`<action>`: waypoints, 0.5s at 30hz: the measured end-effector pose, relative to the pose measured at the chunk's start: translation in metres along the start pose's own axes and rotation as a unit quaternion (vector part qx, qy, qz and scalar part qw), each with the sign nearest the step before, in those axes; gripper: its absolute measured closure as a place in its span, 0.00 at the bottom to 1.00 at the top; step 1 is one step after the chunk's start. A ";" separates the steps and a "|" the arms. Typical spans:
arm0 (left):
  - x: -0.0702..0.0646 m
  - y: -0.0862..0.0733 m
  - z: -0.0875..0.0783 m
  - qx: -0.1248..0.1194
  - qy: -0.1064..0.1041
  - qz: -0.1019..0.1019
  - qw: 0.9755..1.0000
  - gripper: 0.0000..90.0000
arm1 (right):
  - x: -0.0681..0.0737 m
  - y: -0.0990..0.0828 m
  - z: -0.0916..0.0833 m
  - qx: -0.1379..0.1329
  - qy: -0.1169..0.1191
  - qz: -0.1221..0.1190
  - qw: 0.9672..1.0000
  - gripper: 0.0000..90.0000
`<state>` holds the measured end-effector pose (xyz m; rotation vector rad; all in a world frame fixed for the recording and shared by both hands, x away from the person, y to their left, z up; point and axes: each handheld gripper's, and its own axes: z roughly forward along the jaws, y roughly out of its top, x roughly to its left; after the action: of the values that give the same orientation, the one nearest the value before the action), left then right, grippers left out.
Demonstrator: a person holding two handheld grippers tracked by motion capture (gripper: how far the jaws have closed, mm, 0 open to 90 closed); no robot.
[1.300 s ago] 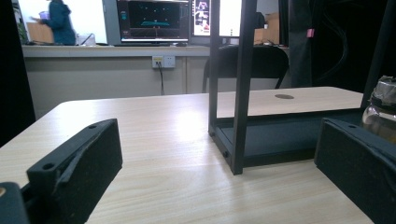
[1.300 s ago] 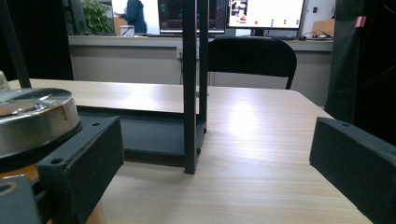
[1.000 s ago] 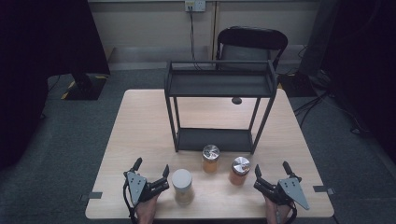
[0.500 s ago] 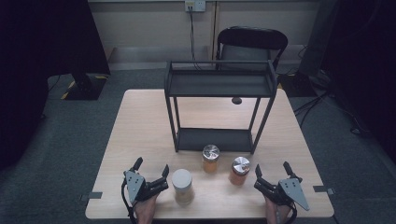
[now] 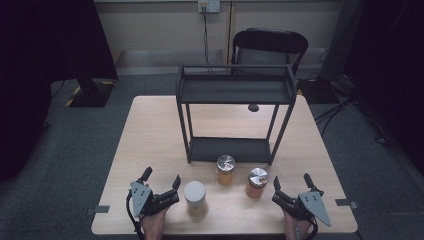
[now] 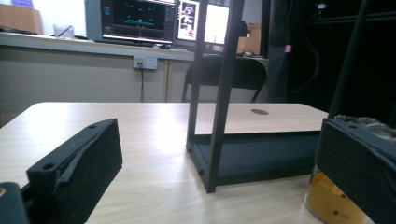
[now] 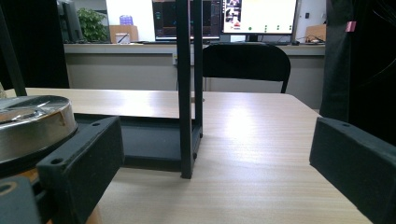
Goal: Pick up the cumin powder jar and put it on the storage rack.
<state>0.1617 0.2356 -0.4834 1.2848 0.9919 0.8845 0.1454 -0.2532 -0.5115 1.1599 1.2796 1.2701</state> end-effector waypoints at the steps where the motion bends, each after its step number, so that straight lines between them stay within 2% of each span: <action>1: 0.000 0.005 0.000 -0.001 -0.001 0.001 1.000 0.00 | 0.000 0.000 0.000 0.000 0.000 0.000 1.000 0.02; 9: -0.001 0.015 -0.002 -0.002 -0.012 0.003 1.000 0.00 | 0.000 0.000 0.000 -0.001 0.000 -0.001 1.000 0.02; 15: -0.005 0.023 -0.005 -0.007 -0.013 0.016 1.000 0.00 | 0.000 -0.001 0.000 -0.001 -0.001 -0.001 1.000 0.03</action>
<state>0.1553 0.2348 -0.4598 1.3009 0.9456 0.8961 0.1451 -0.2530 -0.5120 1.1573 1.2772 1.2699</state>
